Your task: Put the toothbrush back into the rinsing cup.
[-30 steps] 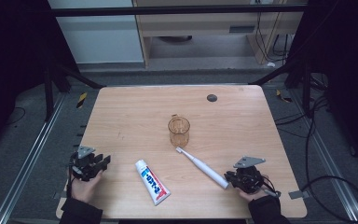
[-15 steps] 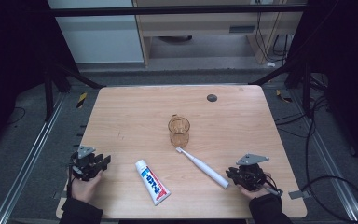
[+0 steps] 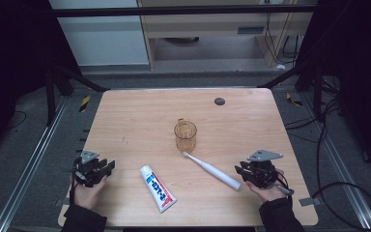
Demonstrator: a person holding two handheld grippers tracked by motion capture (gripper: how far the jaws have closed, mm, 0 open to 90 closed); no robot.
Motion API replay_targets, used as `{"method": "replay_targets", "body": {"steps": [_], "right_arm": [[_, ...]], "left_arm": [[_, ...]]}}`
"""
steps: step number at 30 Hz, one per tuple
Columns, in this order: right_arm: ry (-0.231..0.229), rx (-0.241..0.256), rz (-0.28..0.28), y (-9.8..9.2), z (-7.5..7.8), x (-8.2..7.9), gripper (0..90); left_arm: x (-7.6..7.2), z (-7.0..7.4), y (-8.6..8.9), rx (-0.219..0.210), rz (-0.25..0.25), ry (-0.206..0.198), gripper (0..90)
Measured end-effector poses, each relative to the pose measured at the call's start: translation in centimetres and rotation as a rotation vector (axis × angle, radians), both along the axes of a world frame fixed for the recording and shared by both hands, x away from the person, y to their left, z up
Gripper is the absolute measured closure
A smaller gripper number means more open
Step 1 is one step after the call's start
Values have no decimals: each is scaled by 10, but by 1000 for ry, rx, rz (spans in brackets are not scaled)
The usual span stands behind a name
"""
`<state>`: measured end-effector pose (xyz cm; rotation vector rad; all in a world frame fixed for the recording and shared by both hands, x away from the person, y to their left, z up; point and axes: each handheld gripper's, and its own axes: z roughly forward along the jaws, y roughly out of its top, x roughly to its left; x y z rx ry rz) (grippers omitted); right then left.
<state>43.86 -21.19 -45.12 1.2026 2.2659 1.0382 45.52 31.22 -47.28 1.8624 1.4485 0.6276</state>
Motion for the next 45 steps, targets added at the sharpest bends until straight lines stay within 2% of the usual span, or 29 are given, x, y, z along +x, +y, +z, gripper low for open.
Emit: {"method": "replay_targets", "body": {"steps": [13, 17, 27, 39, 45], "right_arm": [[-54, 1, 36, 18, 27, 11, 637], [-55, 3, 34, 20, 31, 13, 630], [-39, -17, 51, 33, 40, 22, 605], [-13, -68, 113, 62, 48, 35, 590], [24, -98, 135, 72, 46, 41, 589]], "left_arm": [[0, 0, 0, 0, -2, 0, 617], [1, 0, 0, 0, -2, 1, 615], [2, -1, 1, 7, -2, 5, 609], [3, -2, 0, 19, -11, 5, 603], [3, -2, -1, 22, -15, 9, 600]]}}
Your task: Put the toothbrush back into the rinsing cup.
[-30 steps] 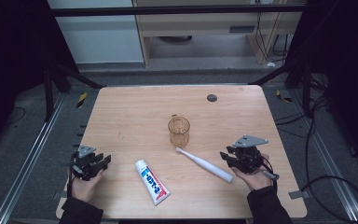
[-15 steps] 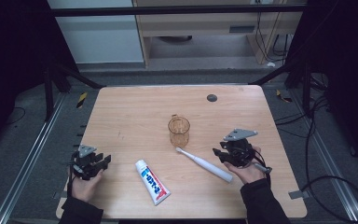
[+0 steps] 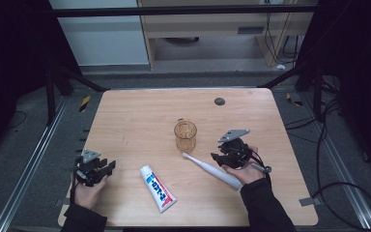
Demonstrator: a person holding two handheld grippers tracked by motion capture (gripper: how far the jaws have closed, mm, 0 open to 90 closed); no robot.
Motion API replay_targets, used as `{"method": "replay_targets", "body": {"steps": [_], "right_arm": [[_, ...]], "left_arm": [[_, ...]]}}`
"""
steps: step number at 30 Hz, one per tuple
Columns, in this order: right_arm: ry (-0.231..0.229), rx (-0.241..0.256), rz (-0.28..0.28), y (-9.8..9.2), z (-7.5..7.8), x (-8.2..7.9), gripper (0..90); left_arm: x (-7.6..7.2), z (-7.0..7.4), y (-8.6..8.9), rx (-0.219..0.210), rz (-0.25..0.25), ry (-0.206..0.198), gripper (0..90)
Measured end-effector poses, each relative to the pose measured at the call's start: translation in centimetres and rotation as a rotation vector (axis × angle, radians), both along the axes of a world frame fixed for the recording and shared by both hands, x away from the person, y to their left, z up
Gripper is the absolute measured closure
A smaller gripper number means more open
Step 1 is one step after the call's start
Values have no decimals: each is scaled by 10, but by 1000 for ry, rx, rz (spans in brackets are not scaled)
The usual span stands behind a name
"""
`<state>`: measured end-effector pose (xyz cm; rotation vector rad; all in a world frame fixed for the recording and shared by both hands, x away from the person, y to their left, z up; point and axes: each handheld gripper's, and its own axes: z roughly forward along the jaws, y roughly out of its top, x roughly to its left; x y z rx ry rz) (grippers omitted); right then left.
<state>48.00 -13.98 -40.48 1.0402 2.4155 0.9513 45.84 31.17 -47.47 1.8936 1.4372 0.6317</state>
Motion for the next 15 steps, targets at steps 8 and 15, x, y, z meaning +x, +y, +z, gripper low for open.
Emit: {"method": "replay_targets", "body": {"steps": [8, 15], "right_arm": [[53, -45, 28, 11, -8, 6, 595], [85, -94, 61, 22, -15, 12, 595]], "left_arm": [[0, 0, -1, 4, -3, 3, 596], [1, -1, -1, 5, -2, 6, 594]]}}
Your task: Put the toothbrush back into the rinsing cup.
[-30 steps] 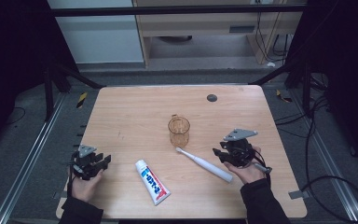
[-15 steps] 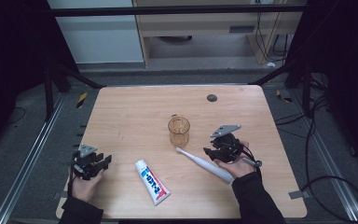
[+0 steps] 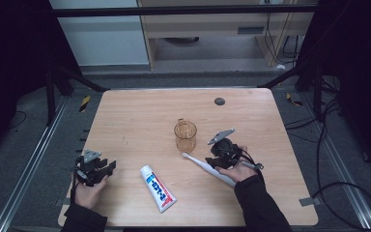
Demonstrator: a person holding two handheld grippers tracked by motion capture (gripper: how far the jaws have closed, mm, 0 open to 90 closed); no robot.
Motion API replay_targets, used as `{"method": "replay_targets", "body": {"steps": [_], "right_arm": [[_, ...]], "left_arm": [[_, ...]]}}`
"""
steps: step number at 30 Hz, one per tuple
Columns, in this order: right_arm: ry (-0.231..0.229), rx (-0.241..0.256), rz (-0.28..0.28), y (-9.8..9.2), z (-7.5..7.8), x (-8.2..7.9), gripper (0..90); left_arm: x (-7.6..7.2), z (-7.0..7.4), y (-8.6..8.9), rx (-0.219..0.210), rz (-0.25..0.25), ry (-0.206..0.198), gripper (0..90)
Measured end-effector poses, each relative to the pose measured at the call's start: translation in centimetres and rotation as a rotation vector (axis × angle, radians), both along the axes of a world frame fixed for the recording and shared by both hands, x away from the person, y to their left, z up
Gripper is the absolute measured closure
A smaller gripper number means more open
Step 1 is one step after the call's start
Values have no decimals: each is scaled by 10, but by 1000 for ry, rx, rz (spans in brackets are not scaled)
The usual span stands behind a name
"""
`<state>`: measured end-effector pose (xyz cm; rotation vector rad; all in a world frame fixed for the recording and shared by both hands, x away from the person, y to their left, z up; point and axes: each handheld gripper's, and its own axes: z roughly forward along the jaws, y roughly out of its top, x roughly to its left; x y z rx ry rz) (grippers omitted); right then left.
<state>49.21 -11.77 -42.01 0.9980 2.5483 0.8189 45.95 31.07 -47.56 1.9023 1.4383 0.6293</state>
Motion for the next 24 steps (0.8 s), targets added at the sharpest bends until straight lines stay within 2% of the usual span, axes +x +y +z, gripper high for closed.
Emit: {"method": "replay_targets", "body": {"steps": [6, 16, 24], "right_arm": [[36, -39, 29, 10, -7, 5, 591], [76, -61, 41, 14, -15, 7, 596], [114, -90, 49, 19, -31, 9, 598]], "left_arm": [[0, 0, -2, 5, -5, 1, 592], [0, -1, -2, 9, -7, 6, 592], [0, -1, -2, 8, -8, 6, 592]]}}
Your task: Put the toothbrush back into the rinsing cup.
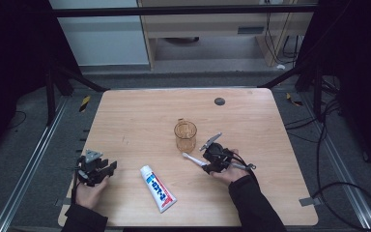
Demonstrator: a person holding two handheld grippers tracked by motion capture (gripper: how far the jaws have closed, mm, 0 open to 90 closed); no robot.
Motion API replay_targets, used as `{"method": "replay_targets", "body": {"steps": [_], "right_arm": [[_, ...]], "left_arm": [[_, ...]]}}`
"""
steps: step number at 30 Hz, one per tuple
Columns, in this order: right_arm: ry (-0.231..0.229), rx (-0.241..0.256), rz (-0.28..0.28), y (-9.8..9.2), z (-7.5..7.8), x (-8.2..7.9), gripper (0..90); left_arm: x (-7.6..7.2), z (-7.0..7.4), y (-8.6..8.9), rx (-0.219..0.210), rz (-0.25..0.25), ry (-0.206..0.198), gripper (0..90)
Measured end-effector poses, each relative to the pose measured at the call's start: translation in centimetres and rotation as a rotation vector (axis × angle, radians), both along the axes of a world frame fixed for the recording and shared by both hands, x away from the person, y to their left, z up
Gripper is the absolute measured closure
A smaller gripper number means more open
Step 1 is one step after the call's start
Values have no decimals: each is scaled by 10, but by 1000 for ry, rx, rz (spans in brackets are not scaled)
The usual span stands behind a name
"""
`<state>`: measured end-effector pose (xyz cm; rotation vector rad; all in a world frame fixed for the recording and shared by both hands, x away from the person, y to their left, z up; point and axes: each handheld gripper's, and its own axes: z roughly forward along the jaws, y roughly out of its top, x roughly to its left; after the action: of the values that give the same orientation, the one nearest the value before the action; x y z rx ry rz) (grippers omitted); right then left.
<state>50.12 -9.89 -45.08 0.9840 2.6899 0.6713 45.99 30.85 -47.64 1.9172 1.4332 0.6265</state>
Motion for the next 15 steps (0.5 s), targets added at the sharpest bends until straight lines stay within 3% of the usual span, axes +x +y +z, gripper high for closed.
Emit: {"method": "replay_targets", "body": {"steps": [15], "right_arm": [[27, -41, 2, 6, -17, 6, 623]], "left_arm": [[0, -1, 0, 1, 0, 4, 592]]}}
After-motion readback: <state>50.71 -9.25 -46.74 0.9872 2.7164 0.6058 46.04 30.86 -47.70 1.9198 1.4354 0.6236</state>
